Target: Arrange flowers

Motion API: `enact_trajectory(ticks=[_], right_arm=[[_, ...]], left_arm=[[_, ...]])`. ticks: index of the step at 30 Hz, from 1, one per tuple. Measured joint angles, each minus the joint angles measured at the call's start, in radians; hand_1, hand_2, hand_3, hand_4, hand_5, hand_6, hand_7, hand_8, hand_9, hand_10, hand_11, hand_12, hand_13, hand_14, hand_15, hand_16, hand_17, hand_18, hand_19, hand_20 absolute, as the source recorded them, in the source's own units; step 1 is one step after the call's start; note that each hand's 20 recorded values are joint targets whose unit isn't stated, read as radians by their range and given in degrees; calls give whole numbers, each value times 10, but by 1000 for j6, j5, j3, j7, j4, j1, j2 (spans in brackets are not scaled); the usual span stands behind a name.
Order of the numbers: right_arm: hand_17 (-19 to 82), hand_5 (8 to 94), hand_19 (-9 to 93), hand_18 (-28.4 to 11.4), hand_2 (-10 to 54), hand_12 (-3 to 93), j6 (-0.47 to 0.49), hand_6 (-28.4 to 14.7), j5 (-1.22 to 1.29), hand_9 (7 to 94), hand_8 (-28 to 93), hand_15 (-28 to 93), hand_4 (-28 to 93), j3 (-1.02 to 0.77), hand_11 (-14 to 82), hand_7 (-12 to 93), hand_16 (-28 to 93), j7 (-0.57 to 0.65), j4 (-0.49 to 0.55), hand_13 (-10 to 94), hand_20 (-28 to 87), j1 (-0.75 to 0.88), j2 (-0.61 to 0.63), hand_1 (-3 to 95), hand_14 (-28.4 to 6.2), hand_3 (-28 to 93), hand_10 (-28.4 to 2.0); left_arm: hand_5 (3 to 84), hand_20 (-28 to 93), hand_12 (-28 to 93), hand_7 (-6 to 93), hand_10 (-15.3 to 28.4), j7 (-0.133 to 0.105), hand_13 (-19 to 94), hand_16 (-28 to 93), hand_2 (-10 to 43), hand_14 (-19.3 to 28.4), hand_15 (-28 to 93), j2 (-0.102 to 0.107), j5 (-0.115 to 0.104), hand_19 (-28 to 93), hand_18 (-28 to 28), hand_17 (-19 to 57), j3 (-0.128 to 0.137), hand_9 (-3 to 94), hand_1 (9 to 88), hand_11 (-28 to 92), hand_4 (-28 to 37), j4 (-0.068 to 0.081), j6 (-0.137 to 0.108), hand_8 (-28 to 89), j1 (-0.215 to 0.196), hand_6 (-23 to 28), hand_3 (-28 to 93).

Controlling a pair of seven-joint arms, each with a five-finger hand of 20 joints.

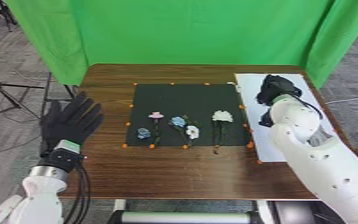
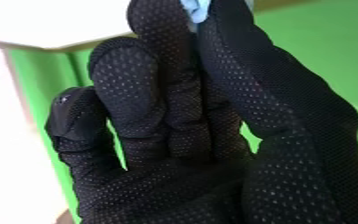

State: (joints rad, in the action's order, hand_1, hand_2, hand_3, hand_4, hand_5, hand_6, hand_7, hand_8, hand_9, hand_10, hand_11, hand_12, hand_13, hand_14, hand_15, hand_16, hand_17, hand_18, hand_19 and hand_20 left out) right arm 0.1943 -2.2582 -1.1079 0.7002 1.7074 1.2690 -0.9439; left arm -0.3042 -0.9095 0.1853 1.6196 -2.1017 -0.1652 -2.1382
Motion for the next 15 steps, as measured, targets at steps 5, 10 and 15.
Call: enact_trajectory(ticks=[5,10,15], right_arm=[[401,754,922,-233,-95,471,33,-23,1,864,96,613,-283,-73,170,315,352,-7,163,722,373,97,3,577,-96,732,-97],[400,754,922,-234,-95,472,81,-24,-5,862,95,610,-283,-85,168,311,355,-5,224,720,369,171,-47,576,-95,733,-97],[399,751,923,-236,-95,471,100,-25,-14,859,95,609,-283,-80,164,309,356,-5,236,719,366,238,-113,576,-97,730,-97]], left_arm=[[381,92,100,141,129,15,218,-76,123,147,348,-9,39,336,137,-66,80,318,256,187,-283,-47,0,-96,-72,60,711],[382,92,100,139,130,15,217,-75,157,148,346,-18,82,337,138,-67,111,318,223,184,-283,-62,0,-95,-107,61,685],[382,92,101,137,131,-12,216,-73,172,149,344,-18,50,338,139,-68,99,319,210,181,-283,-62,-1,-93,-108,61,657]])
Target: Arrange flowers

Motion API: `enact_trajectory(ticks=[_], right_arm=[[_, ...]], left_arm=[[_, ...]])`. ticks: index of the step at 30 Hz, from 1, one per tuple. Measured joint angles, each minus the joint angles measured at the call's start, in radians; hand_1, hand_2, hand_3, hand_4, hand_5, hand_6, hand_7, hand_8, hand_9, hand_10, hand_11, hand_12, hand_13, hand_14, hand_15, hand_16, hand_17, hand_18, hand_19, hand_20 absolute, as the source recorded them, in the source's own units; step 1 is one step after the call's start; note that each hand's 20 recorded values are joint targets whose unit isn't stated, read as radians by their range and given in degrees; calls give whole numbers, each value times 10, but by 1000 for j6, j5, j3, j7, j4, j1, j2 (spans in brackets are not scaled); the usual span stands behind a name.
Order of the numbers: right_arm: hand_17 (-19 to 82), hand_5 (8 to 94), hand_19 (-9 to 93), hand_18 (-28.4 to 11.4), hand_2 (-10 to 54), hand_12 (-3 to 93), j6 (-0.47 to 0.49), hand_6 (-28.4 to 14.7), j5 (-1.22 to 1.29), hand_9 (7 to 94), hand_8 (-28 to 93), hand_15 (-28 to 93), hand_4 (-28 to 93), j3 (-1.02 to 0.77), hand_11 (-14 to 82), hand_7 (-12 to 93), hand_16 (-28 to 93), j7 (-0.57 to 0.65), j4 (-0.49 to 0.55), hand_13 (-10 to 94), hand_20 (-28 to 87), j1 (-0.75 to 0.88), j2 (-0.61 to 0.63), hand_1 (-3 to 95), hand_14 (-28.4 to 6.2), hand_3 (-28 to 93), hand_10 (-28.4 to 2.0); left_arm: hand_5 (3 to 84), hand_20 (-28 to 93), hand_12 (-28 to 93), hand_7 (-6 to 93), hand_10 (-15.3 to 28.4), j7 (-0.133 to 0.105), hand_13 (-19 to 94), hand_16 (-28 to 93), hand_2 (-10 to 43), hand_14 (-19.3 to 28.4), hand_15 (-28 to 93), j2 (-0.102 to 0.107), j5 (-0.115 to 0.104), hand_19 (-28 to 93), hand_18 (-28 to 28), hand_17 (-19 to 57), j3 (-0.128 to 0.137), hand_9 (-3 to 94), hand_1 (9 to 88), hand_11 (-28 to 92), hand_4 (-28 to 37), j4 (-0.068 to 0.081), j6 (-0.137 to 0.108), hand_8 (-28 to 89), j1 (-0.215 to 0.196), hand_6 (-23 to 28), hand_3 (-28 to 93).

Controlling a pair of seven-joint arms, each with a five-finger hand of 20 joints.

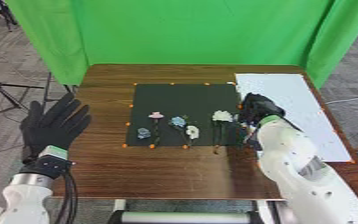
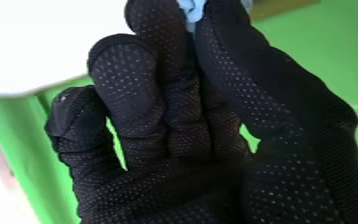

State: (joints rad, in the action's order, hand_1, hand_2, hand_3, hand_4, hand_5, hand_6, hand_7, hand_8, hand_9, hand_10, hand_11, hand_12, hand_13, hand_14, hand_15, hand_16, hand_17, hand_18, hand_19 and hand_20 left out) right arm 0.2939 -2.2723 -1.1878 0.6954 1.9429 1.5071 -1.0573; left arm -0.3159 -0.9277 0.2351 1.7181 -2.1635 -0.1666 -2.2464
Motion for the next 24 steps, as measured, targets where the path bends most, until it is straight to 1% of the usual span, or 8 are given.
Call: enact_trajectory(ticks=[3,9,11,12,14,15,18,24], right_arm=[[399,752,923,-237,-95,469,7,-25,-5,860,92,608,-283,22,162,307,355,-2,0,719,363,15,-13,574,-95,731,-96],[389,730,923,-240,-95,457,17,-33,-4,839,64,611,-283,34,152,283,344,-1,0,706,358,19,-21,533,-106,707,-101],[380,719,920,-244,-95,410,28,-35,-3,809,58,628,-283,30,199,261,304,0,2,693,360,21,-21,505,-113,710,-111],[376,715,918,-245,-95,357,41,-34,-2,787,30,633,-283,26,250,243,294,0,6,687,361,22,-22,473,-115,722,-123],[372,710,917,-247,-95,272,83,-30,2,761,-85,637,-283,16,310,238,285,2,14,678,361,26,-24,433,-119,741,-138],[370,708,917,-248,-95,261,108,-32,5,757,-105,638,-283,11,317,236,285,4,19,674,361,27,-25,428,-121,739,-141],[368,703,916,-250,-95,255,146,-35,13,751,-111,639,-283,4,318,230,283,13,31,671,361,29,-26,412,-122,723,-144],[367,701,918,-252,-95,253,128,-42,21,748,-107,643,-283,2,316,221,278,25,45,669,361,35,-27,363,-128,703,-152]], left_arm=[[383,92,102,136,131,-20,217,-72,172,150,343,0,-25,338,139,-68,-4,319,205,180,-283,0,-2,-93,0,62,665],[384,92,103,137,131,-23,218,-72,172,150,343,0,-27,337,139,-68,-3,320,209,180,-283,0,-9,-91,-2,64,659],[384,92,104,137,132,-23,218,-71,170,150,343,0,-27,336,139,-68,-3,320,206,181,-283,0,-12,-90,-2,64,657],[384,92,104,138,132,-23,218,-71,169,150,343,0,-28,336,139,-68,-3,320,204,181,-283,0,-14,-90,-2,64,655],[382,92,105,137,133,-27,218,-71,166,150,343,0,-31,336,139,-68,-4,320,198,181,-283,0,-17,-90,-3,65,653],[382,92,105,136,133,-31,218,-71,165,150,343,0,-34,336,140,-68,-4,320,197,180,-283,0,-18,-90,-4,66,652],[382,92,106,134,134,-41,218,-71,162,151,340,0,-41,335,140,-68,-5,320,193,179,-283,-1,-21,-88,-6,67,653],[382,92,109,136,135,-54,219,-69,143,151,337,1,-49,332,141,-67,-7,319,186,176,-283,-1,-29,-87,-8,68,689]])
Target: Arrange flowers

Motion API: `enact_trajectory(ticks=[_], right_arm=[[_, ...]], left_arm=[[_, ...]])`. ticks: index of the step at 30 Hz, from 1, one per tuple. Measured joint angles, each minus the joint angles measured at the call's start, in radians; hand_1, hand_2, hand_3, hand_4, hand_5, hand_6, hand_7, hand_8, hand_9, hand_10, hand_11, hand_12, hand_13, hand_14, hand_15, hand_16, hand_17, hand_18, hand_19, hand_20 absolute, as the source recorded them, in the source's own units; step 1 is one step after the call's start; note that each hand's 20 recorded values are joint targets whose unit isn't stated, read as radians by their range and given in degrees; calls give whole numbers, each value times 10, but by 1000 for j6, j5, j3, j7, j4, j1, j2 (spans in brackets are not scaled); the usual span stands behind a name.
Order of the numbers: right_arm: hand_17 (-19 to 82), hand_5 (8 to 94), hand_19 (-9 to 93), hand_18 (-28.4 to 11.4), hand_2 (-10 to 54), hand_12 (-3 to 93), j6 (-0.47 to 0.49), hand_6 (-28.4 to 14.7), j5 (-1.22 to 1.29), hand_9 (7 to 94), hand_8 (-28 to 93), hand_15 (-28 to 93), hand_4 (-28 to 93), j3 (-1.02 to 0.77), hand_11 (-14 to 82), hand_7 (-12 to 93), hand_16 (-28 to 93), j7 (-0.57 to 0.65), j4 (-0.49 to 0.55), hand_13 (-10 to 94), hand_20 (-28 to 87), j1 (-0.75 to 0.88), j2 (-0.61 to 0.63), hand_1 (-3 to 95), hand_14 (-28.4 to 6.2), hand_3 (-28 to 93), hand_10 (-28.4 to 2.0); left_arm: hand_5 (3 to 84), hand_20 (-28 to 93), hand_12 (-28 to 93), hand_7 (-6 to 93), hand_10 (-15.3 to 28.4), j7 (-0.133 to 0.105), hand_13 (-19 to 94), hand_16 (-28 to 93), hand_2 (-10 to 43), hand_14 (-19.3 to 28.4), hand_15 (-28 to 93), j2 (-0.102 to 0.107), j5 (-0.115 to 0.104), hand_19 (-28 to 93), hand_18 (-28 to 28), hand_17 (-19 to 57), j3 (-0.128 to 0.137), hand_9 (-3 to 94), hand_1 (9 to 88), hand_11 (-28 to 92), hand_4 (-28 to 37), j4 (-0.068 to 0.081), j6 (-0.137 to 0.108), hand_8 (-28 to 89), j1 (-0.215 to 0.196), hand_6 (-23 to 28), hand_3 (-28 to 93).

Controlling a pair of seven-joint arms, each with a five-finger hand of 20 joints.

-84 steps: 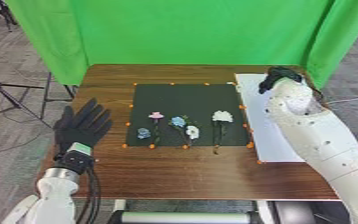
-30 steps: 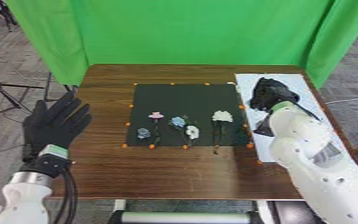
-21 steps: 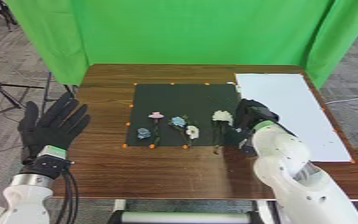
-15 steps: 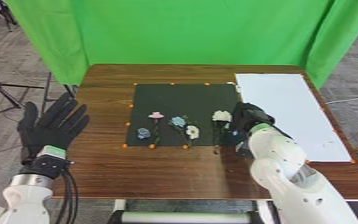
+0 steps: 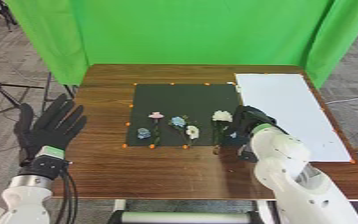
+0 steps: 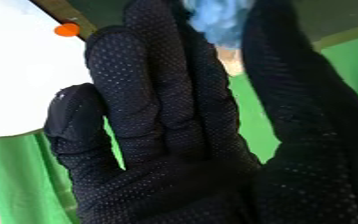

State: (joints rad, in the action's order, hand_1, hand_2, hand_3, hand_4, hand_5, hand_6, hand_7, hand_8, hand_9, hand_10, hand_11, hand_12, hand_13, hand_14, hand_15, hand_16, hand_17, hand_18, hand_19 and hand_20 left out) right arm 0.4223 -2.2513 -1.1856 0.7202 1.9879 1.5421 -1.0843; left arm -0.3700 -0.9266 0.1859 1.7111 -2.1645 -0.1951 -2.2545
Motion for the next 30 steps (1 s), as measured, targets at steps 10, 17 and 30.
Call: enact_trajectory(ticks=[10,17,30], right_arm=[[368,698,924,-256,-95,250,-18,-52,23,748,-102,648,-282,-1,308,203,274,4,14,664,355,4,-10,299,-139,688,-166],[291,573,798,-220,69,193,-129,-70,36,592,-101,558,-280,-35,198,188,202,-30,24,538,317,35,-12,205,-165,728,-198],[147,381,326,-177,86,113,-518,-26,627,378,-112,134,-283,-347,42,123,139,-666,-30,286,185,216,-29,42,-139,834,-128]], left_arm=[[382,93,112,141,136,-3,221,-68,140,150,337,-4,1,330,140,-66,-9,320,187,178,-283,1,-3,-89,6,68,692],[376,94,103,132,128,-6,214,-74,140,138,310,-4,0,328,140,-65,-13,314,190,167,-283,5,-9,-94,14,63,690],[349,90,85,103,114,-94,181,-71,132,107,220,20,28,291,127,-55,53,287,188,128,-283,27,17,-91,-4,47,690]])
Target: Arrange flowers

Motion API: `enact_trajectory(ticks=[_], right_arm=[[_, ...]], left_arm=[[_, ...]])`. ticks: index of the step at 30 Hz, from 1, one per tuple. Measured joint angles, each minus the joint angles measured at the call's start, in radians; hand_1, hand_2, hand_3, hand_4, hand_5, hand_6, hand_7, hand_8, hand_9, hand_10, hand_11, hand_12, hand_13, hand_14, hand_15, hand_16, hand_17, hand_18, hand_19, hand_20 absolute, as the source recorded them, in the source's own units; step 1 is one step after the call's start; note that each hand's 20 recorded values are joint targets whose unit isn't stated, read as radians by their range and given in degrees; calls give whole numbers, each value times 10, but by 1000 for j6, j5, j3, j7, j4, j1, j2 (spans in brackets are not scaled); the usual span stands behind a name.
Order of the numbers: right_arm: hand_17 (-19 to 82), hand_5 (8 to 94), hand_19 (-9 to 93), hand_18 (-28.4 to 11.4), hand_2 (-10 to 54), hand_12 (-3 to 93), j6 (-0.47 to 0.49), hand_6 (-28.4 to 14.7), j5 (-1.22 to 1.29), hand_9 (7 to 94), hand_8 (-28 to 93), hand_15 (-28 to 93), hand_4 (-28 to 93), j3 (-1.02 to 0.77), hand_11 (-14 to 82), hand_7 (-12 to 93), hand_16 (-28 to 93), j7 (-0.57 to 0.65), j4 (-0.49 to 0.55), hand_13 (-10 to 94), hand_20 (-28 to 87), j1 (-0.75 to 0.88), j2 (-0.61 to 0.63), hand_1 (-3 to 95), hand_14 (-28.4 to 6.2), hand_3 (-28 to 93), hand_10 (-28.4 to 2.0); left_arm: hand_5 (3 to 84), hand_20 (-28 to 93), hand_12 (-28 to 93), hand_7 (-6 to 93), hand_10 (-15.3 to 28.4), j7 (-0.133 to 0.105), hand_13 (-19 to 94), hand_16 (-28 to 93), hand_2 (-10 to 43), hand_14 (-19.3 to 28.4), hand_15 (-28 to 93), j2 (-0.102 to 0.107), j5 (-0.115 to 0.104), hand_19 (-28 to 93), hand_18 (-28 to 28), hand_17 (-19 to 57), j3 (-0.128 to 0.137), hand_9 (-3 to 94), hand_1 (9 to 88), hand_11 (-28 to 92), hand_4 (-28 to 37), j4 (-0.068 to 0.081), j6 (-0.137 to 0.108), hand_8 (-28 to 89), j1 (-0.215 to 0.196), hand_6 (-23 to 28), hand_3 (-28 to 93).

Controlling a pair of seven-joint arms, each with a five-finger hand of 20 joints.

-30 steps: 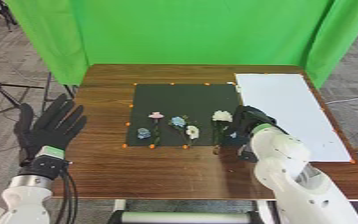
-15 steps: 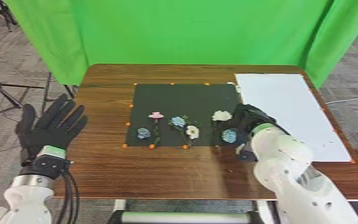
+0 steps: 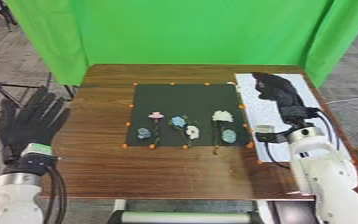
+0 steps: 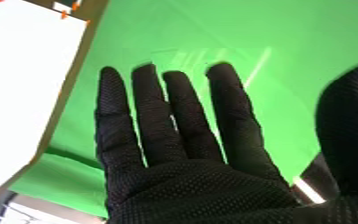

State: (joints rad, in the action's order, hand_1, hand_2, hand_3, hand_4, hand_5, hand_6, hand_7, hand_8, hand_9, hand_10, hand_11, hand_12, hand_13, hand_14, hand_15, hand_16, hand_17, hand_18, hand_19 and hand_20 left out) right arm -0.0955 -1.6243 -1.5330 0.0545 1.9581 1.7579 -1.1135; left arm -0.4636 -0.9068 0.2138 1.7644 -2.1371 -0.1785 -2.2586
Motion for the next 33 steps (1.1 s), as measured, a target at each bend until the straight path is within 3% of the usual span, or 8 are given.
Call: enact_trajectory(ticks=[3,6,9,12,19,26,33], right_arm=[[143,375,307,-177,89,108,28,-24,124,371,-110,119,-283,-36,34,114,142,-138,10,279,184,38,-17,25,-141,828,-124],[142,374,301,-178,92,107,98,-26,294,364,-106,114,-283,-76,31,109,151,-245,38,277,188,80,-50,20,-148,824,-138],[142,404,309,-183,93,115,140,-40,452,377,-100,127,-283,-89,37,112,166,-236,61,291,198,103,-76,20,-161,822,-162],[145,426,313,-186,99,123,121,-44,531,391,-100,138,-283,-87,41,122,172,-181,75,303,201,113,-83,25,-164,817,-172],[144,429,316,-188,101,128,92,-46,385,391,-100,141,-283,-90,39,125,173,-163,100,301,203,126,-83,33,-166,818,-173],[143,437,319,-189,100,131,122,-47,418,393,-100,145,-283,-87,39,127,173,-159,104,302,201,121,-104,39,-167,819,-176],[141,451,321,-191,98,134,159,-48,416,395,-101,145,-280,-88,40,135,172,-156,107,301,200,112,-122,52,-167,823,-176]], left_arm=[[335,89,82,96,109,-24,170,-71,129,102,210,11,5,283,123,-54,26,261,189,114,-283,11,20,-91,-3,41,687],[320,91,79,98,98,-39,155,-66,125,96,198,25,6,278,123,-54,34,220,190,101,-283,13,21,-91,-3,36,691],[317,91,78,99,97,-55,151,-66,124,95,193,39,2,275,122,-54,33,216,191,101,-283,13,17,-92,-2,35,692],[317,92,79,102,99,-67,152,-64,123,96,192,50,0,273,121,-53,25,223,191,105,-283,14,17,-92,8,36,693],[337,97,81,107,111,-69,174,-61,128,107,217,69,-4,279,123,-51,-14,257,189,123,-283,43,19,-91,71,45,698],[350,97,80,111,117,-74,182,-68,131,113,233,72,-36,287,122,-49,-31,271,189,137,-283,29,-2,-91,80,51,702],[364,98,80,118,120,-91,194,-72,128,117,252,77,-46,296,124,-49,-36,289,184,150,-283,17,-5,-93,74,53,717]])
